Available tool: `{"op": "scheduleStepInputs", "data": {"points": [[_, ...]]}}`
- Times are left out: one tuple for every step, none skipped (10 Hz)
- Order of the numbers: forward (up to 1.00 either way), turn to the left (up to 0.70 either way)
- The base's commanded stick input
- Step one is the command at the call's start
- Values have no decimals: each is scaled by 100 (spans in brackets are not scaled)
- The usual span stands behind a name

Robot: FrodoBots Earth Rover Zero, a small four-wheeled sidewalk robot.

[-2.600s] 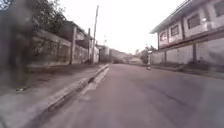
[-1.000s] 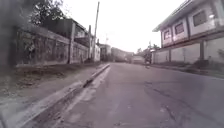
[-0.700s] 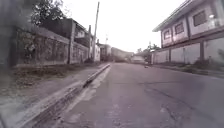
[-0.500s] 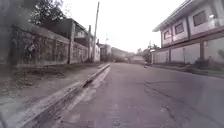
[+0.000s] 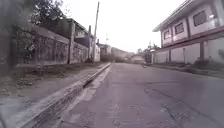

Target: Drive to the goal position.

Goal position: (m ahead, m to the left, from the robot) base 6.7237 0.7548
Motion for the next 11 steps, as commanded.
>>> {"op": "scheduleStepInputs", "data": {"points": [[100,-22],[100,-6],[100,0],[100,0],[100,0],[100,0],[100,0],[100,0],[100,0],[100,0],[100,-25]]}}
